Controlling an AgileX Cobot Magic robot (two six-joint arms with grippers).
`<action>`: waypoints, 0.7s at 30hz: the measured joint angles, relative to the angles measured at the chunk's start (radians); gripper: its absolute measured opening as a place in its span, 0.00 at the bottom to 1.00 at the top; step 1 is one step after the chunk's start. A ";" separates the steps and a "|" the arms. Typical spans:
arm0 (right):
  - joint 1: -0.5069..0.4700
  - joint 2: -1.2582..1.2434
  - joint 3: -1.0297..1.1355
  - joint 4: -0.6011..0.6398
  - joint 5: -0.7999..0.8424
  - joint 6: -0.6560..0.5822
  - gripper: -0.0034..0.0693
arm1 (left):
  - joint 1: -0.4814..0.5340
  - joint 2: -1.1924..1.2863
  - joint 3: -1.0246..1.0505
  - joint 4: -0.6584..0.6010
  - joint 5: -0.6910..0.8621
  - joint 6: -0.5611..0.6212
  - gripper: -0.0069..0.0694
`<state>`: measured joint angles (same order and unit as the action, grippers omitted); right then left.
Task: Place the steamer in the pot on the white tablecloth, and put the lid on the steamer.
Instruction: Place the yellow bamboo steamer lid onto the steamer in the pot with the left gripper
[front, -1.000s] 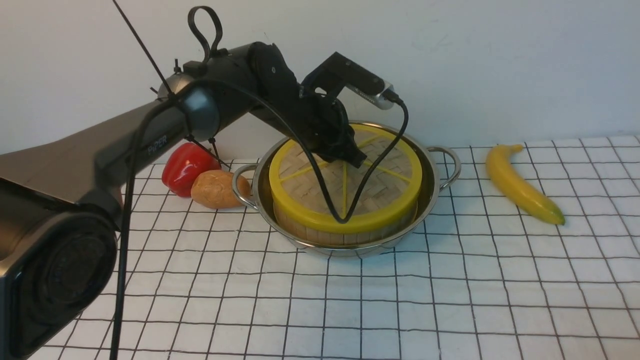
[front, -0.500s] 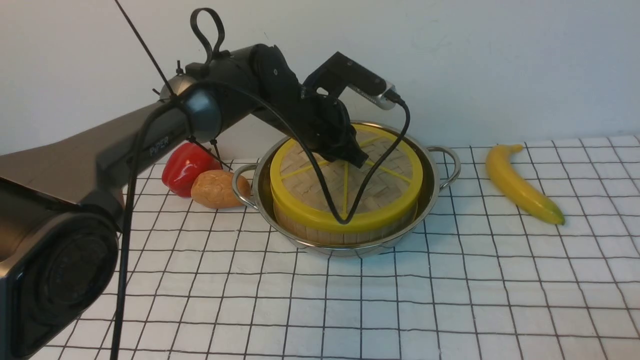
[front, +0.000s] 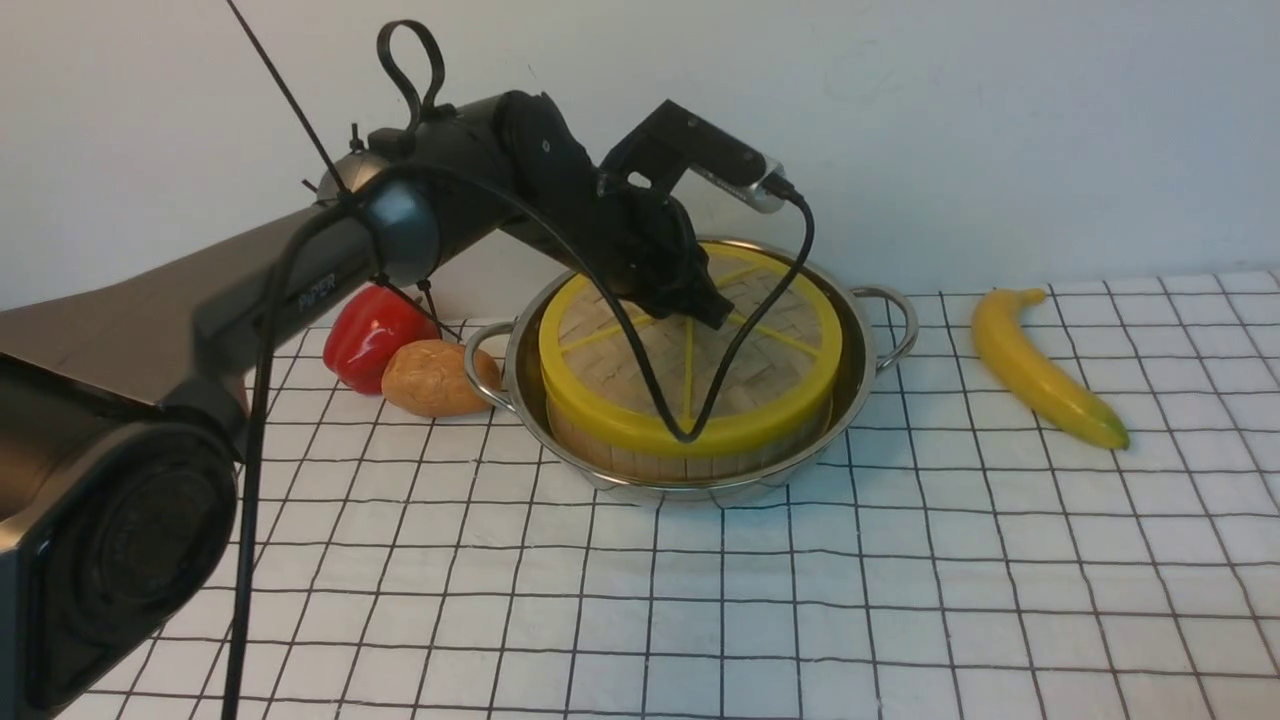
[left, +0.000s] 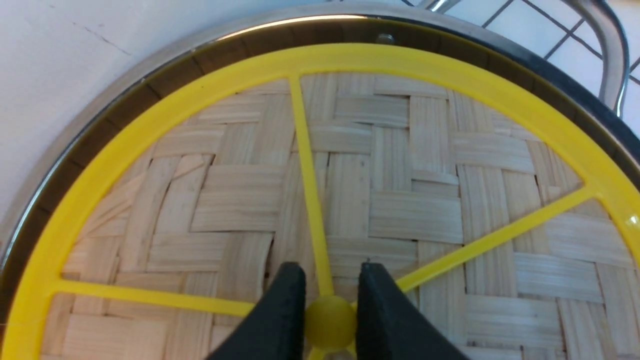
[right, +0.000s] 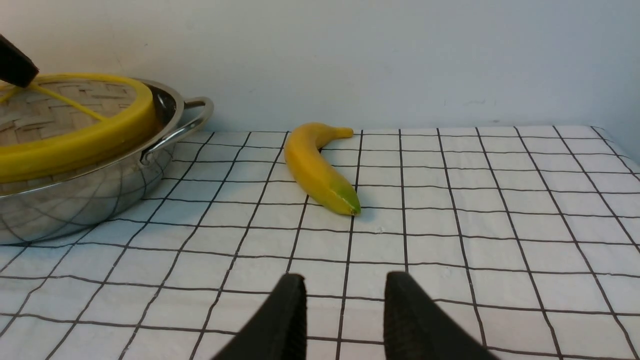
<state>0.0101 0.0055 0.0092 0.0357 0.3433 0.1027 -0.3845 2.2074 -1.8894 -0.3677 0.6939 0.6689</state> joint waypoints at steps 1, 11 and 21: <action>0.000 0.000 0.000 0.000 0.000 0.000 0.38 | 0.001 0.001 0.000 0.001 -0.007 -0.001 0.25; 0.000 0.000 0.000 0.000 0.000 0.000 0.38 | 0.003 0.002 0.000 -0.002 -0.011 -0.003 0.25; 0.000 0.000 0.000 0.000 0.000 0.000 0.38 | 0.003 0.002 0.000 -0.002 -0.011 -0.003 0.25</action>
<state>0.0101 0.0055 0.0092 0.0357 0.3433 0.1027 -0.3810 2.2093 -1.8894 -0.3702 0.6825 0.6658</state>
